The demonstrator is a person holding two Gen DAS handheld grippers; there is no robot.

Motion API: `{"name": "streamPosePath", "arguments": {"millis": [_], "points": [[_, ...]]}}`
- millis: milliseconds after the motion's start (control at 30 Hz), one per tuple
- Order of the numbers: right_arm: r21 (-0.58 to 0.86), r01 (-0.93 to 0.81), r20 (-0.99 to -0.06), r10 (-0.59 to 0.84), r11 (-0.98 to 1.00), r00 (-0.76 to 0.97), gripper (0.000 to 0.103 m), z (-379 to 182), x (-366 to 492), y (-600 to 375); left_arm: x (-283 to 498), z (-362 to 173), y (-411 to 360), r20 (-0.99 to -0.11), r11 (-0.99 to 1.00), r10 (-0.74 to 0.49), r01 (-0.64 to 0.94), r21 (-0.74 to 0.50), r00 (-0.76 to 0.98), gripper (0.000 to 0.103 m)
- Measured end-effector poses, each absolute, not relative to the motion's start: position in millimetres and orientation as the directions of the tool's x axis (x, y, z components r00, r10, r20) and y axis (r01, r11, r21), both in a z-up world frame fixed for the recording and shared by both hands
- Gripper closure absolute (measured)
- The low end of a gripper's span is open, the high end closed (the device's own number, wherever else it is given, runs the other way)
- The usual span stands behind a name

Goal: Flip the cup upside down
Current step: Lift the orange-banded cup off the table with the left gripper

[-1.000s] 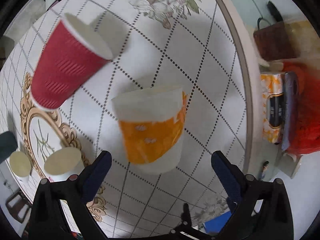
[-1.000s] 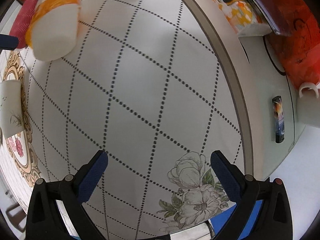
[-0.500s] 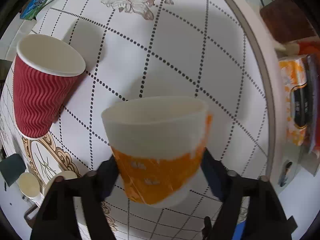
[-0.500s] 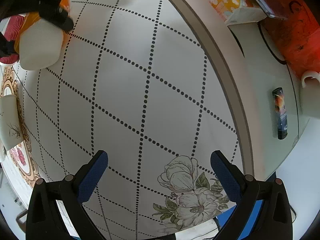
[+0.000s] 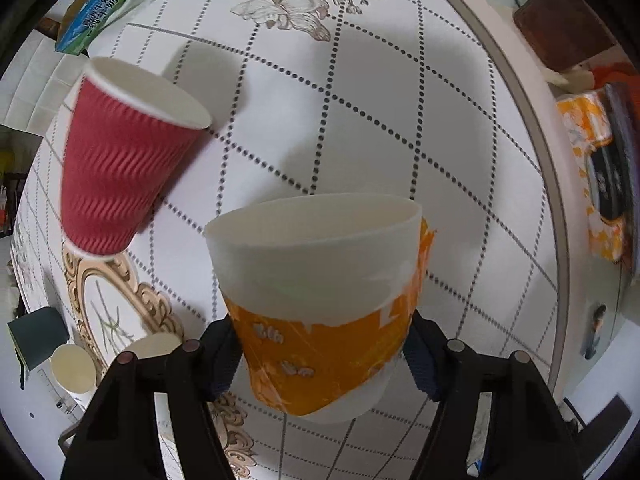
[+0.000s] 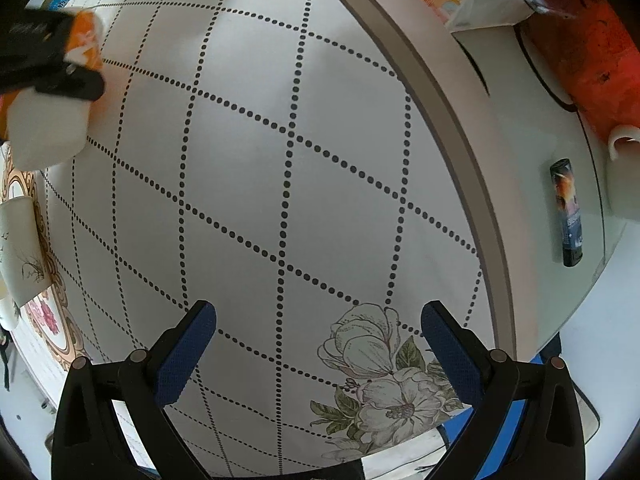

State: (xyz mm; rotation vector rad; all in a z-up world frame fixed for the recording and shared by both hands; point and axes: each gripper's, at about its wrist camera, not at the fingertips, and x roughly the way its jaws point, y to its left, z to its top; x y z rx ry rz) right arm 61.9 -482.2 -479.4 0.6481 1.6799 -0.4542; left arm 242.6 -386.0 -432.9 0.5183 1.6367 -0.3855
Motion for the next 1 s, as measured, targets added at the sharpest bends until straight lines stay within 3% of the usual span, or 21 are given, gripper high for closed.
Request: {"name": "streamPosePath", "arguments": {"millis": [400,633,1000], "points": [[0.069,0.588,-0.983,0.156,0.806,-0.099,0.0,-458.4,40.1,-468.4,188.6,-368.1,-319.9,-0.999,0.855,0.027,0.519,0.009,-0.027,0.036],[0.093,0.518,-0.981,0.167,0.85,-0.097,0.0,-449.5,24.7,-430.0,172.4,-319.2,-198.4,-0.999,0.899,0.005,0.438,-0.01,-0.033,0.036],[0.124,0.34,-0.971,0.185,0.932,-0.152,0.0,-458.1,3.4,-323.8,138.8,-365.6,-56.5,-0.989,0.985,0.001,0.17,-0.024,-0.145,0.035]]}}
